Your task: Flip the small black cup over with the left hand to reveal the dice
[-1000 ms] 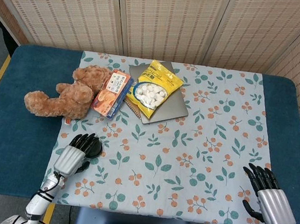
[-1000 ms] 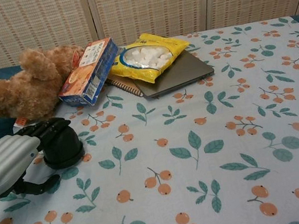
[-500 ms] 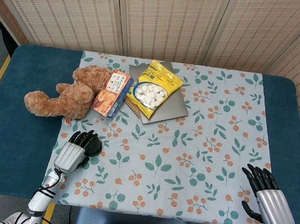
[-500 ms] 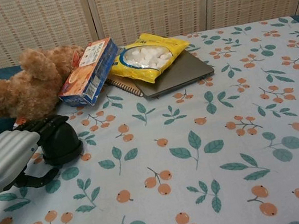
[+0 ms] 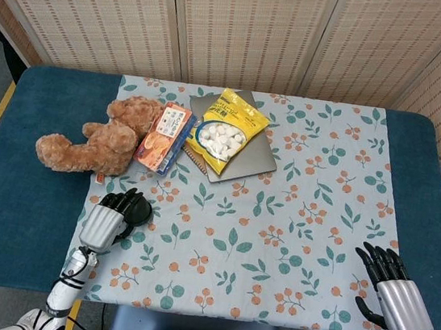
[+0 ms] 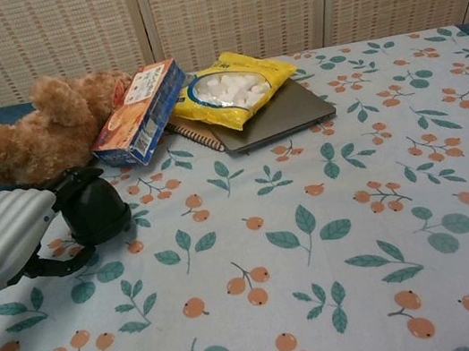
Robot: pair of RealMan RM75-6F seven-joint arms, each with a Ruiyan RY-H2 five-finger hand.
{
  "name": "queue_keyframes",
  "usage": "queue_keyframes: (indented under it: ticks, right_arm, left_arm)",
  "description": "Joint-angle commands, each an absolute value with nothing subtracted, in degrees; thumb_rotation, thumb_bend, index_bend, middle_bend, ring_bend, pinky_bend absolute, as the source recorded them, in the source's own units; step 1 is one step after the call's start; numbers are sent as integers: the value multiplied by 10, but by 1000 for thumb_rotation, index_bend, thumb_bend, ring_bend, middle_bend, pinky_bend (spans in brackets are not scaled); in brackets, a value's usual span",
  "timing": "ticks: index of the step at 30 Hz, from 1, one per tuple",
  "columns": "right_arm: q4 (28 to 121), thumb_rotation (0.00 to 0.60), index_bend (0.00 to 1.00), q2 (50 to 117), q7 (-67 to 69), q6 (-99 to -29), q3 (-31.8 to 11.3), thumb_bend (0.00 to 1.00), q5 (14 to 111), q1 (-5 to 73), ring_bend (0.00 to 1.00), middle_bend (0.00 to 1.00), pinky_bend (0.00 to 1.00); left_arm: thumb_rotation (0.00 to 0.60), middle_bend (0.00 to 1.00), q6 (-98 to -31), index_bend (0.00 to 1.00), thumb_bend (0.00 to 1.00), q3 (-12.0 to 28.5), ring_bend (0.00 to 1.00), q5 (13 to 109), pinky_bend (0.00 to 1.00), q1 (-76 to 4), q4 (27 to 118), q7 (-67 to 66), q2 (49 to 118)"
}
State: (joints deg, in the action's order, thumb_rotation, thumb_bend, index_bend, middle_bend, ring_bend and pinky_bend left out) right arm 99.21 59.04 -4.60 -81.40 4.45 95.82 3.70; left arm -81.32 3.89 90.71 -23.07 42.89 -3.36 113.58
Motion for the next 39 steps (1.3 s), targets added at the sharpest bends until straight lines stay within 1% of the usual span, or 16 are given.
queue_keyframes:
  ticks: [1, 4, 6, 9, 11, 12, 14, 16, 17, 22, 24, 28, 30, 33, 37, 39]
  right_arm:
    - [993, 600, 0, 590, -47, -813, 45, 224, 958, 37, 0, 0, 0]
    - [993, 600, 0, 591, -48, -814, 45, 224, 958, 37, 0, 0, 0]
    - [994, 600, 0, 591, -50, -814, 45, 224, 958, 37, 0, 0, 0]
    - [994, 600, 0, 592, -52, -813, 45, 224, 959, 37, 0, 0, 0]
    - [994, 600, 0, 592, -51, -812, 46, 224, 959, 37, 0, 0, 0]
    - [994, 600, 0, 592, -51, -812, 45, 224, 959, 37, 0, 0, 0]
    - [994, 600, 0, 592, -52, -811, 46, 224, 959, 38, 0, 0, 0]
    - [994, 600, 0, 593, -53, -809, 46, 224, 960, 39, 0, 0, 0]
    - [994, 600, 0, 593, -54, -808, 46, 224, 960, 39, 0, 0, 0]
    - [996, 600, 0, 595, -61, -805, 47, 224, 960, 39, 0, 0, 0]
    - [997, 600, 0, 596, -62, -806, 48, 224, 962, 39, 0, 0, 0]
    - [997, 600, 0, 593, -58, -812, 49, 224, 965, 36, 0, 0, 0]
    - [996, 600, 0, 592, -54, -813, 50, 224, 966, 36, 0, 0, 0]
    - [995, 600, 0, 590, -51, -812, 51, 224, 967, 37, 0, 0, 0]
    - [996, 600, 0, 586, -42, -809, 55, 224, 974, 39, 0, 0, 0]
    - [996, 600, 0, 585, -42, -810, 55, 224, 976, 39, 0, 0, 0]
  left_arm:
    - [600, 601, -833, 497, 643, 38, 464, 914, 351, -231, 423, 13, 1138]
    - [600, 634, -855, 534, 741, 41, 494, 913, 420, -226, 431, 72, 1140]
    - [600, 657, -854, 559, 789, 50, 507, 897, 471, -217, 470, 148, 1136]
    - [600, 670, -801, 572, 806, 81, 515, 831, 528, -200, 630, 333, 1087]
    - [600, 665, -693, 568, 799, 117, 516, 739, 537, -190, 820, 491, 997]
    - [600, 662, -604, 565, 798, 144, 516, 672, 535, -190, 918, 581, 927]
    - [600, 656, -462, 560, 801, 190, 514, 582, 522, -199, 1003, 697, 827]
    - [600, 652, -338, 558, 808, 233, 512, 536, 513, -207, 1023, 788, 760]
    - [600, 652, -302, 557, 811, 247, 509, 531, 510, -207, 1023, 813, 745]
    - [600, 644, -157, 557, 817, 318, 496, 528, 501, -184, 996, 909, 734]
    - [600, 639, -125, 555, 819, 341, 492, 531, 498, -170, 979, 916, 747]
    - [600, 639, -109, 553, 822, 368, 491, 548, 494, -150, 962, 886, 772]
    - [600, 639, -132, 554, 823, 369, 491, 571, 494, -142, 964, 850, 781]
    - [600, 639, -230, 557, 827, 351, 490, 644, 500, -126, 972, 760, 804]
    - [600, 643, -404, 560, 841, 288, 491, 779, 502, -121, 927, 581, 855]
    - [600, 648, -467, 565, 843, 262, 493, 822, 503, -124, 897, 506, 879]
